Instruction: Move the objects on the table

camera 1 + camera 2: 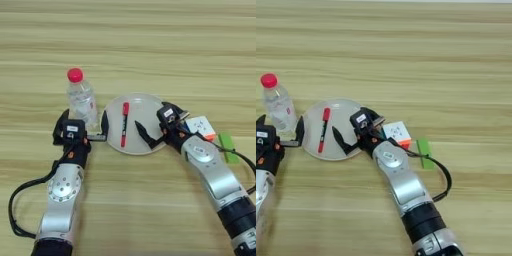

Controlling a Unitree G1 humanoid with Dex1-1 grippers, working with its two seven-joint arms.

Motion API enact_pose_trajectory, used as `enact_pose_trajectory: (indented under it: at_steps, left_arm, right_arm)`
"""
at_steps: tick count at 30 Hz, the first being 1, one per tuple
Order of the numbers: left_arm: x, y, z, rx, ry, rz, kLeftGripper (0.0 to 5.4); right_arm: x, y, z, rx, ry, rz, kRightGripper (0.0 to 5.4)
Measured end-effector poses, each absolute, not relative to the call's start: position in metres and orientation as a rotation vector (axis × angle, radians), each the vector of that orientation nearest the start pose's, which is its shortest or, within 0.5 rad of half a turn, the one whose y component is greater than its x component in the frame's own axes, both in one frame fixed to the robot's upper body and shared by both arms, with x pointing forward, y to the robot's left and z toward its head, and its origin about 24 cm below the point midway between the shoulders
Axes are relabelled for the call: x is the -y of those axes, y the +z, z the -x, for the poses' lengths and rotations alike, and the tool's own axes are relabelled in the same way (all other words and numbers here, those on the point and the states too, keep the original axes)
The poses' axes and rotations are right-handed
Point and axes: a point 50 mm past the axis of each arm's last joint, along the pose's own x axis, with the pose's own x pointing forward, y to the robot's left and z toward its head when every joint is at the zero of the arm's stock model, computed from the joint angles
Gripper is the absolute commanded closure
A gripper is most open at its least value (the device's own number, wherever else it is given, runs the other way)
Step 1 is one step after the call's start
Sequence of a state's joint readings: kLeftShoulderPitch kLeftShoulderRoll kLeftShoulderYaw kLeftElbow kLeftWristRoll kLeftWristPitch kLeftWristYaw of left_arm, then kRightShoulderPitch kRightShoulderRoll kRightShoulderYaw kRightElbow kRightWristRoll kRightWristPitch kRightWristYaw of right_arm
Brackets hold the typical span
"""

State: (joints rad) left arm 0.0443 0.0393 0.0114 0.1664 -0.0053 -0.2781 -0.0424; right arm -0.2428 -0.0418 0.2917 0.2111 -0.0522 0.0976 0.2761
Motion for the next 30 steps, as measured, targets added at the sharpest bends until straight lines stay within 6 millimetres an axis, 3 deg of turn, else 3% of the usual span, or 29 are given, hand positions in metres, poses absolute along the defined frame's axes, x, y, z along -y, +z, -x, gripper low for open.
enact_pose_trajectory:
  at_steps: [20,30]
  left_arm:
    - [-0.161,0.020,-0.239,0.070,-0.018,-0.037,0.00]
    - [-0.161,0.020,-0.239,0.064,-0.016,-0.037,0.00]
  right_arm:
    - [0.052,0.024,-0.276,-0.198,0.682,0.139,0.02]
    - [0.051,0.025,-0.274,-0.246,0.697,0.124,0.02]
